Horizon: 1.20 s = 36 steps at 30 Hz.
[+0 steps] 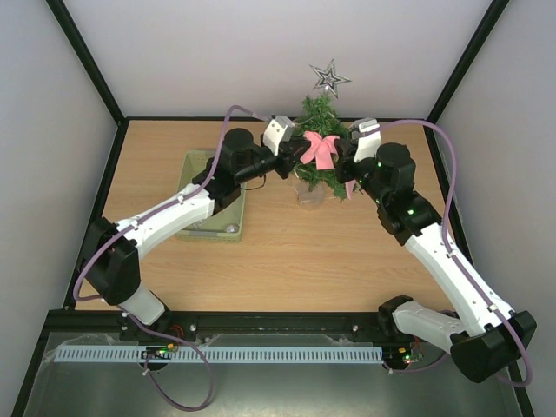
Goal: Decorate the small christmas tree
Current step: Place the decoration item on the Christmas tree.
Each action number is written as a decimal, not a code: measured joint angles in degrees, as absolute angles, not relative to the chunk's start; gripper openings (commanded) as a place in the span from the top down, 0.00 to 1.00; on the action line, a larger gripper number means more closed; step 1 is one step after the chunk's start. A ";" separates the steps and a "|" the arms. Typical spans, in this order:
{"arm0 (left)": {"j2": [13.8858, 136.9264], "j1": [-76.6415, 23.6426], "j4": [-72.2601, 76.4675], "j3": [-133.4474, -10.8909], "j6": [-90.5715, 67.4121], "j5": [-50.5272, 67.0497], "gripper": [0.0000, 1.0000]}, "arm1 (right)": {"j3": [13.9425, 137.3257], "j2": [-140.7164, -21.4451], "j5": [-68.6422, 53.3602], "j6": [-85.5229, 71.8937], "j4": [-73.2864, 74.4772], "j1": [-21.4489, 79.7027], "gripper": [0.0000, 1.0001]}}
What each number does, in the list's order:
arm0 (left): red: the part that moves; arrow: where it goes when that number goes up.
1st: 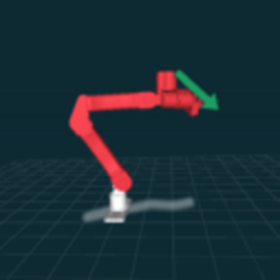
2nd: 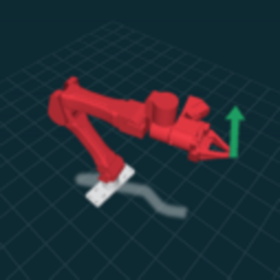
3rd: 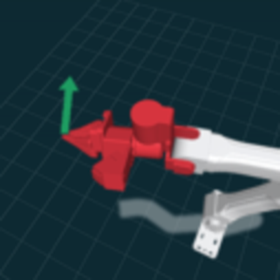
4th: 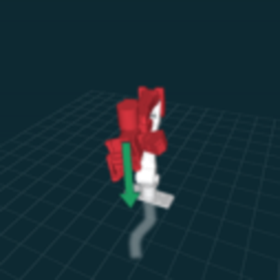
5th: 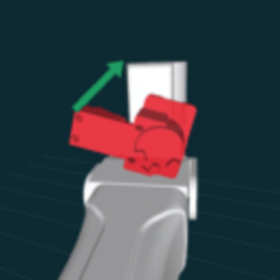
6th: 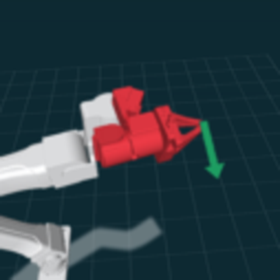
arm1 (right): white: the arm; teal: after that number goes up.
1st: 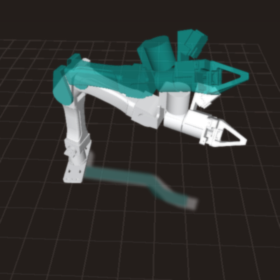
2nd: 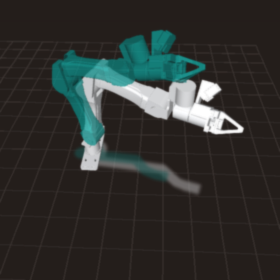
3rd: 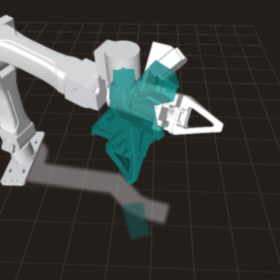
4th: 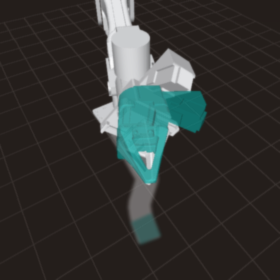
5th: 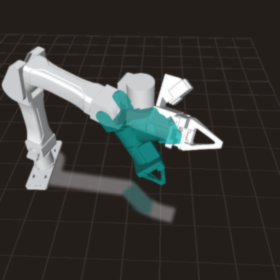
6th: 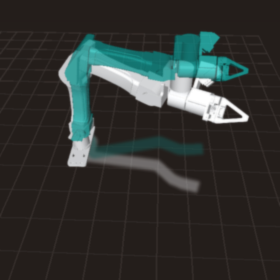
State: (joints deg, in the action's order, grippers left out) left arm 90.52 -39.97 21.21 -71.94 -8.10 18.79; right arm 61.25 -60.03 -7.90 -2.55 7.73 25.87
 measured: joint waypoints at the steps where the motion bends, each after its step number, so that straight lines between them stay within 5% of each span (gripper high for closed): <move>1: 90.67 -39.97 21.19 -71.94 -7.97 18.65 0.83 | 61.10 -60.01 -7.90 -2.52 7.51 25.87 0.98; 13: 91.29 -39.97 21.28 -71.94 -6.92 17.82 0.83 | 60.25 -59.99 -7.75 -2.11 5.30 25.87 0.98; 24: 91.83 -39.97 20.45 -71.94 -6.66 17.78 0.80 | 60.10 -59.24 -7.55 -4.56 6.00 25.87 0.68; 36: 89.27 -40.12 19.31 -71.24 -7.44 18.06 0.78 | 58.67 -51.88 -7.51 -12.45 8.03 25.85 0.57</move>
